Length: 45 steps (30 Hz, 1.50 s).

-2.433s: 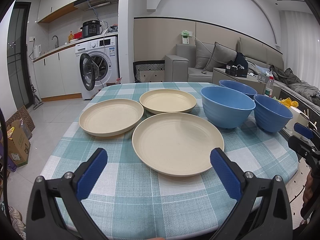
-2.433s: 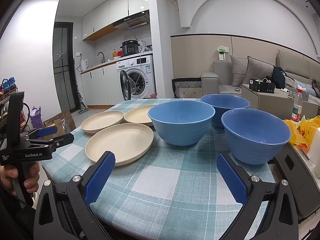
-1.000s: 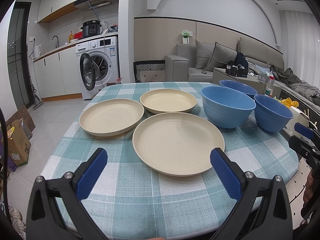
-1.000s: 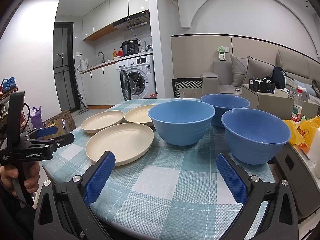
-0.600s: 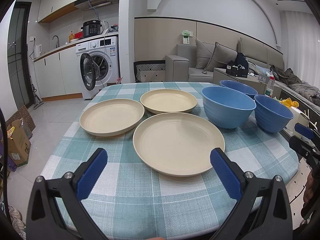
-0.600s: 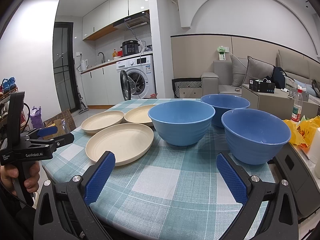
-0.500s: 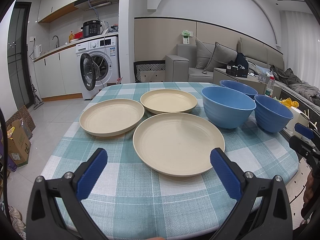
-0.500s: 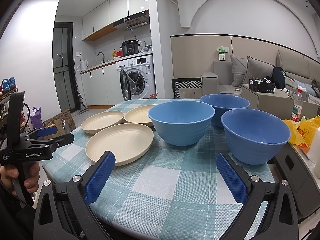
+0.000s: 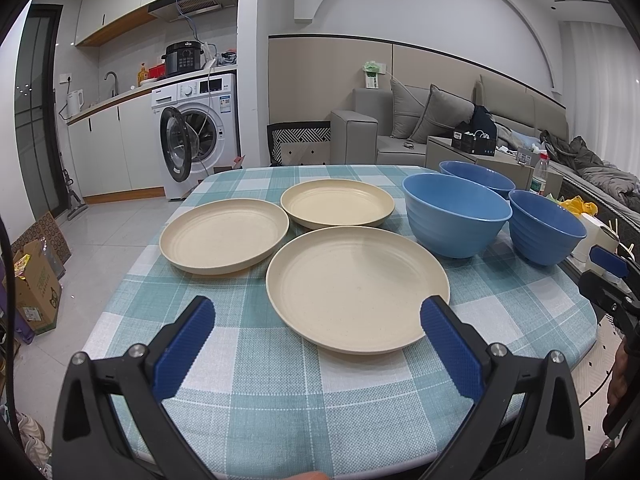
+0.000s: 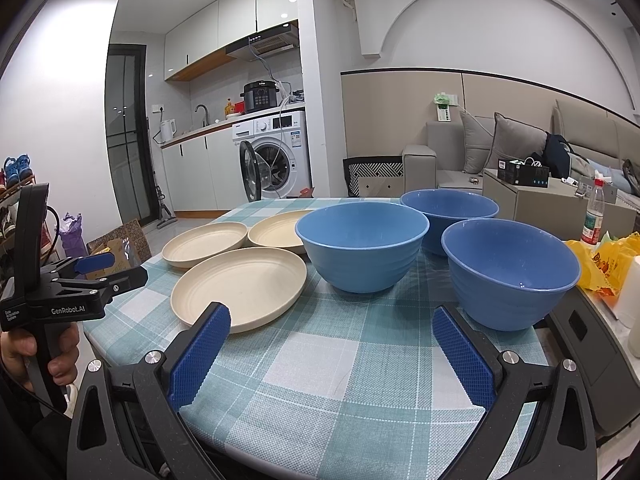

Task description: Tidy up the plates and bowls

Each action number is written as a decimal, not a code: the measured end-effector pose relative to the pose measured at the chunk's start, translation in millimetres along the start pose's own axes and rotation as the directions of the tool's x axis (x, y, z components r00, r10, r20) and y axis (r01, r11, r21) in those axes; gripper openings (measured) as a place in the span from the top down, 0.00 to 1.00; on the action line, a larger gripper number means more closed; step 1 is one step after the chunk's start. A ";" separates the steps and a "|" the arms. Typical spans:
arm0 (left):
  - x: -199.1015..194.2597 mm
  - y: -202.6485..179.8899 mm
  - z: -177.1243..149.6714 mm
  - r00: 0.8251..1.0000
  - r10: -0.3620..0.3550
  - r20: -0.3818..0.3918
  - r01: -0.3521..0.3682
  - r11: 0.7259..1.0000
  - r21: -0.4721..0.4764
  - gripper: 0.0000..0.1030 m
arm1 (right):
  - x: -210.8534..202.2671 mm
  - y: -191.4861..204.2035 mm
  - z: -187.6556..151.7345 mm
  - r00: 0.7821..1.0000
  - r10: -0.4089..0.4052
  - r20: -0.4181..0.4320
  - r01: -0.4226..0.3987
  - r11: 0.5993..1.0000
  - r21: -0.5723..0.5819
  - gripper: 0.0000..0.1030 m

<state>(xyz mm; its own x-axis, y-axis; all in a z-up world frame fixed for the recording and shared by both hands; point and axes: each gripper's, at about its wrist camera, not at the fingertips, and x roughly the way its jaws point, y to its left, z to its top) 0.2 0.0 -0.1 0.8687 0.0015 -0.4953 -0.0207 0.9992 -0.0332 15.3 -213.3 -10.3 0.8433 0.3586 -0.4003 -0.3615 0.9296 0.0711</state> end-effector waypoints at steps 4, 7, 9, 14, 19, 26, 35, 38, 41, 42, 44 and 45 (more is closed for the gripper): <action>0.7 0.2 0.1 1.000 0.000 -0.001 0.000 1.000 -0.001 0.00 | 0.7 -0.2 -0.7 1.000 -0.003 -0.001 0.003 1.000 -0.003 0.00; 3.0 3.8 3.5 1.000 0.003 0.000 -0.003 1.000 -0.002 0.00 | -3.5 -3.6 4.7 1.000 -0.002 0.002 0.002 1.000 -0.003 0.00; 0.9 6.8 3.2 1.000 0.003 0.000 -0.003 1.000 -0.002 0.00 | -3.3 -3.8 5.6 1.000 -0.001 0.003 0.001 1.000 -0.005 0.00; 0.4 10.7 5.6 1.000 0.006 0.001 -0.006 1.000 0.000 0.00 | -1.3 -4.5 12.2 1.000 -0.001 0.002 0.001 1.000 -0.011 0.00; 1.2 13.2 13.2 1.000 0.005 0.009 -0.005 1.000 -0.006 0.00 | 4.0 -1.9 19.7 1.000 -0.012 0.001 0.012 0.999 -0.033 0.00; -0.7 19.2 26.4 0.999 0.009 0.036 -0.009 1.000 -0.002 0.00 | 7.2 -1.5 38.9 1.000 -0.004 0.008 0.004 0.999 -0.052 0.00; 0.8 23.7 44.8 0.998 0.025 0.058 -0.026 1.000 0.006 0.00 | 9.4 5.0 62.8 1.000 0.010 0.012 -0.009 0.996 -0.089 0.00; 1.6 23.5 51.1 0.997 0.020 0.068 -0.020 1.000 0.009 0.00 | 11.7 7.5 72.6 1.000 0.008 0.007 -0.007 0.995 -0.098 0.00; 2.7 23.1 57.2 0.997 0.016 0.076 -0.017 1.000 0.011 0.00 | 15.4 10.2 83.6 1.000 0.005 0.002 -0.005 0.994 -0.113 0.00; 3.5 22.9 58.7 0.997 0.020 0.080 -0.021 1.000 0.014 0.00 | 16.4 10.9 87.0 1.000 0.007 0.000 -0.007 0.993 -0.118 0.00; 6.4 22.2 62.4 0.996 0.032 0.083 -0.033 0.999 0.018 0.00 | 19.0 12.3 94.0 1.000 0.003 -0.001 -0.004 0.992 -0.129 0.00; 7.7 22.4 64.1 0.996 0.035 0.083 -0.036 0.999 0.019 0.00 | 20.0 12.4 97.1 1.000 0.002 0.000 -0.002 0.991 -0.135 0.00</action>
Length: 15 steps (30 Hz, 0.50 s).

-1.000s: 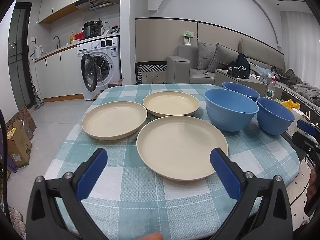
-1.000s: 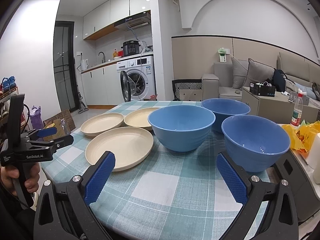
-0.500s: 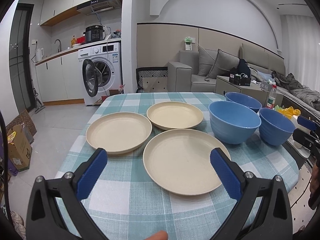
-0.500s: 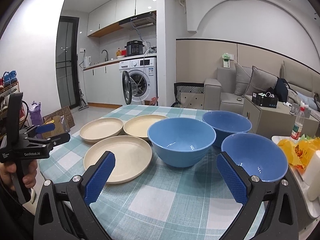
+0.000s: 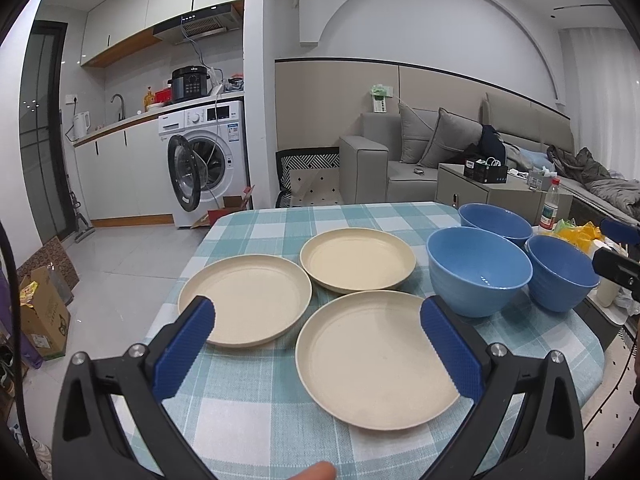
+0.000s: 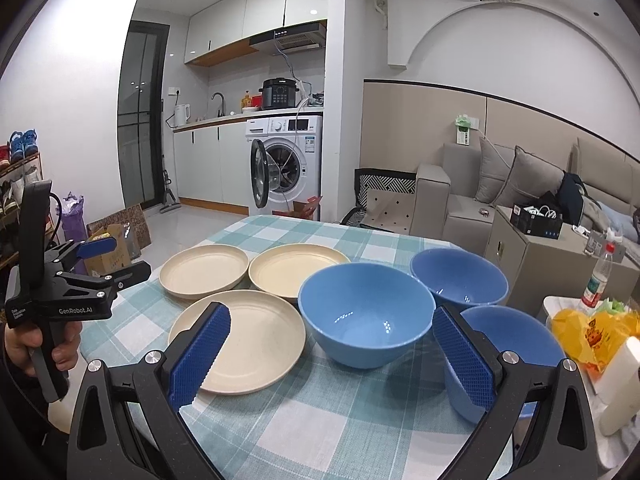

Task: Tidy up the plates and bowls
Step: 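Move both grippers forward and down toward the largest cream plate's rim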

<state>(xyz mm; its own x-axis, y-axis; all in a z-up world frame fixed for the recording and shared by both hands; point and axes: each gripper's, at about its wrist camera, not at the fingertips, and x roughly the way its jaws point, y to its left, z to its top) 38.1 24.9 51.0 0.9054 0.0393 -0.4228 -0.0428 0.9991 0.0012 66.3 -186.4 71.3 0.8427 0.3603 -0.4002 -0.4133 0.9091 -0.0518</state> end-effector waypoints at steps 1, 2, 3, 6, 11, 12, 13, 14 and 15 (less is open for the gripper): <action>1.8 0.0 2.2 1.000 0.001 0.001 -0.001 1.000 0.001 0.00 | 1.3 0.6 2.6 1.000 0.002 -0.001 -0.002 1.000 -0.005 0.00; 3.1 0.3 3.7 1.000 0.001 0.002 -0.001 1.000 0.001 0.00 | 2.9 0.7 5.8 1.000 0.005 -0.004 -0.005 1.000 -0.008 0.00; 4.5 0.6 5.7 1.000 0.002 0.002 -0.002 1.000 0.002 0.00 | 4.4 0.6 9.5 1.000 0.007 -0.006 -0.007 1.000 -0.009 0.00; 8.8 2.5 11.9 1.000 0.006 0.010 -0.006 1.000 0.003 0.00 | 9.3 -1.2 18.8 1.000 0.019 -0.016 -0.019 1.000 -0.006 0.00; 18.1 5.7 21.0 1.000 0.018 0.020 -0.018 1.000 0.012 0.00 | 20.7 -8.8 37.8 0.999 0.031 -0.038 -0.031 1.000 0.002 0.00; 20.8 6.7 22.7 1.000 0.024 0.017 -0.024 1.000 0.013 0.00 | 22.8 -10.0 41.0 0.999 0.027 -0.043 -0.027 1.000 0.001 0.00; 23.5 7.7 24.4 1.000 0.026 0.015 -0.026 1.000 0.014 0.00 | 25.1 -11.5 44.4 0.999 0.023 -0.048 -0.023 1.000 0.000 0.00; 26.0 9.2 26.1 1.000 0.023 0.012 -0.024 1.000 0.012 0.00 | 28.0 -13.4 49.1 0.998 0.022 -0.053 -0.022 1.000 -0.001 0.00; 28.4 10.8 27.7 1.000 0.019 0.008 -0.019 1.000 0.009 0.00 | 30.6 -15.3 51.0 0.998 0.026 -0.056 -0.026 1.000 0.001 0.00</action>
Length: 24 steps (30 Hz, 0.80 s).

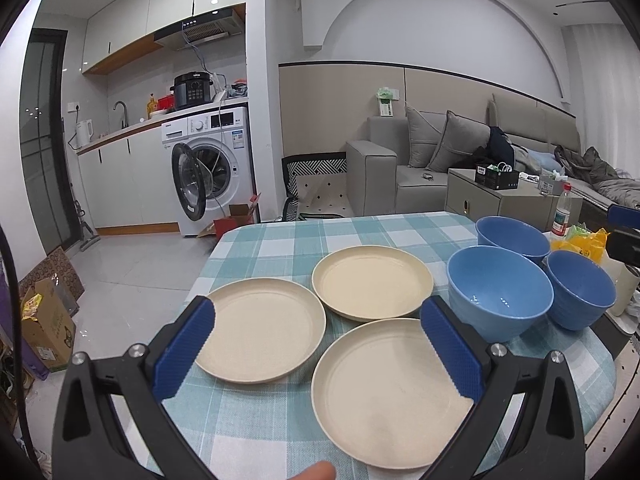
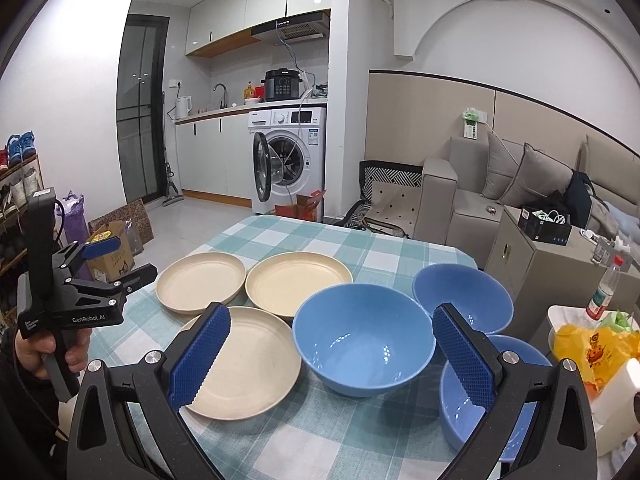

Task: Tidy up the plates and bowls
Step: 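Move both grippers forward and down toward the largest cream plate's rim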

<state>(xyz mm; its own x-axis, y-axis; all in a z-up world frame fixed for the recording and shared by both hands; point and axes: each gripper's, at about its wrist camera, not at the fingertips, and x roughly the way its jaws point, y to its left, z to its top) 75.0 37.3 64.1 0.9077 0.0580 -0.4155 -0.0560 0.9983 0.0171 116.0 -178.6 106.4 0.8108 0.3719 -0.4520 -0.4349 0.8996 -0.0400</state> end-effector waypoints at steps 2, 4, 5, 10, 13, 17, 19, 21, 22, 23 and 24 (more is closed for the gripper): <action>4.6 3.3 3.5 1.000 -0.014 -0.006 0.014 1.000 -0.007 0.00 | 4.1 -2.7 8.3 1.000 0.005 -0.005 -0.005 1.000 0.001 0.00; 8.7 5.7 7.8 1.000 -0.014 -0.005 0.014 1.000 -0.005 0.00 | 8.3 -3.9 16.3 1.000 0.001 -0.007 -0.001 1.000 -0.002 0.00; 10.6 6.4 9.7 1.000 -0.009 -0.005 0.009 1.000 -0.003 0.00 | 10.0 -4.6 20.4 1.000 -0.002 -0.008 0.002 1.000 -0.001 0.00; 18.7 13.3 21.6 1.000 -0.022 -0.008 0.022 1.000 -0.010 0.00 | 18.6 -5.9 36.1 1.000 -0.003 -0.009 0.003 1.000 -0.006 0.00; 21.9 19.6 28.4 0.999 -0.038 -0.009 0.038 0.999 -0.034 0.00 | 24.7 -6.4 47.4 1.000 0.006 -0.024 -0.006 1.000 -0.007 0.00; 26.8 24.9 35.5 1.000 -0.019 -0.014 0.019 1.000 -0.024 0.00 | 33.4 -8.5 61.2 0.999 0.007 -0.040 -0.007 1.000 -0.011 0.00; 30.3 27.9 39.6 1.000 -0.013 -0.015 0.013 1.000 -0.024 0.00 | 37.6 -10.4 69.0 0.999 0.013 -0.052 -0.013 1.000 -0.004 0.00; 34.8 32.3 43.6 0.999 -0.022 -0.024 0.020 0.999 -0.045 0.00 | 43.2 -13.1 76.3 0.998 0.016 -0.058 -0.016 1.000 -0.001 0.00; 37.5 34.5 45.6 0.999 -0.030 -0.030 0.029 0.998 -0.054 0.00 | 46.1 -13.8 78.0 0.998 0.017 -0.058 -0.017 1.000 0.000 0.00; 39.9 35.6 47.5 0.999 -0.032 -0.035 0.030 0.998 -0.056 0.00 | 48.5 -14.3 80.8 0.998 0.019 -0.062 -0.019 1.000 0.001 0.00; 42.1 35.9 49.0 0.999 -0.031 -0.040 0.029 0.998 -0.053 0.00 | 50.9 -15.3 84.6 0.998 0.020 -0.064 -0.020 1.000 0.003 0.00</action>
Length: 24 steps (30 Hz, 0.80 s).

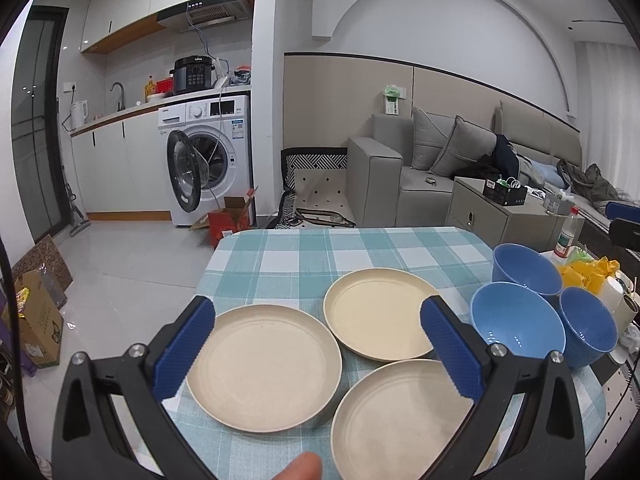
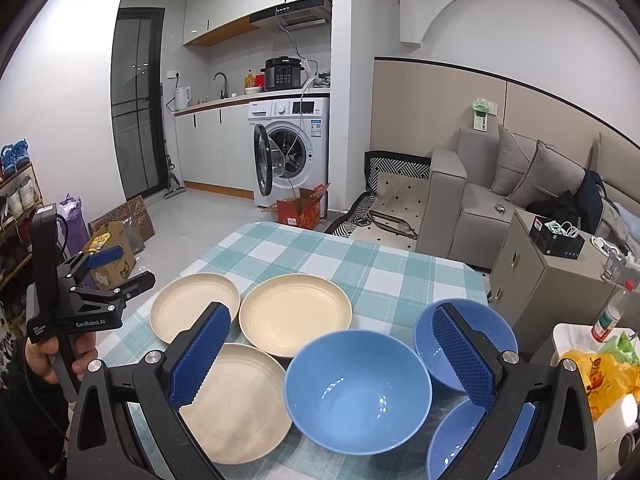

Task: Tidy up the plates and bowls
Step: 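Move both grippers forward and down toward the largest cream plate's rim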

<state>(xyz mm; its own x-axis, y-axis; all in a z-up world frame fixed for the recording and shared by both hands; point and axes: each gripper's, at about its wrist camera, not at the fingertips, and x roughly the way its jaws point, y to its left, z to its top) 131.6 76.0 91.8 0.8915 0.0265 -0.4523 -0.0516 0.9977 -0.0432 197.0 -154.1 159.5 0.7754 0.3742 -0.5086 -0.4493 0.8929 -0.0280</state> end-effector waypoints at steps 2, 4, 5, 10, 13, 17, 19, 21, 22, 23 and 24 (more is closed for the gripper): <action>3.8 0.3 3.6 1.000 -0.012 -0.001 0.012 1.000 0.013 0.00 | 5.7 -0.6 6.1 1.000 0.005 -0.009 -0.005 1.000 0.002 0.00; 8.6 1.1 6.9 1.000 -0.013 -0.008 0.013 1.000 0.019 0.00 | 11.8 -1.4 12.6 1.000 -0.002 -0.022 0.002 1.000 -0.001 0.00; 11.4 2.1 8.4 1.000 -0.016 -0.013 0.016 1.000 0.016 0.00 | 15.0 -2.2 16.3 1.000 -0.008 -0.029 0.008 1.000 -0.002 0.00; 25.8 6.3 15.3 0.999 -0.025 -0.030 0.026 1.000 0.016 0.00 | 29.0 -8.3 32.5 0.999 -0.020 -0.051 0.020 1.000 0.011 0.00; 35.8 9.7 21.6 0.998 -0.044 -0.045 0.045 0.999 0.005 0.00 | 36.1 -10.1 40.5 0.998 -0.026 -0.062 0.027 1.000 0.008 0.00; 47.2 12.8 27.9 0.998 -0.036 -0.052 0.036 0.999 0.003 0.00 | 47.7 -15.8 52.0 0.997 -0.030 -0.070 0.032 0.999 0.019 0.00; 53.3 12.9 30.6 0.998 -0.031 -0.058 0.032 0.999 0.013 0.00 | 52.9 -17.7 56.4 0.997 -0.025 -0.071 0.027 0.999 0.029 0.00; 58.6 11.9 32.1 0.998 -0.028 -0.063 0.030 0.999 0.024 0.00 | 60.9 -20.3 60.9 0.997 -0.025 -0.077 0.028 0.999 0.038 0.00; 61.6 11.6 32.9 0.997 -0.027 -0.067 0.029 0.999 0.028 0.00 | 64.6 -21.2 62.1 0.996 -0.026 -0.082 0.029 0.999 0.040 0.00; 64.9 11.0 33.2 0.997 -0.026 -0.073 0.028 0.999 0.033 0.00 | 69.1 -22.2 63.3 0.996 -0.024 -0.088 0.028 0.999 0.042 0.00; 68.0 11.1 33.5 0.997 -0.024 -0.078 0.027 0.999 0.036 0.00 | 73.5 -22.4 63.7 0.995 -0.020 -0.096 0.024 0.999 0.044 0.00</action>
<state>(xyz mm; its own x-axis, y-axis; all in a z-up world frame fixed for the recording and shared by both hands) 206.7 90.9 90.4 0.8545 -0.0023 -0.5195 -0.0113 0.9997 -0.0230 292.3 -130.7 177.5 0.7380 0.3309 -0.5881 -0.4104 0.9119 -0.0019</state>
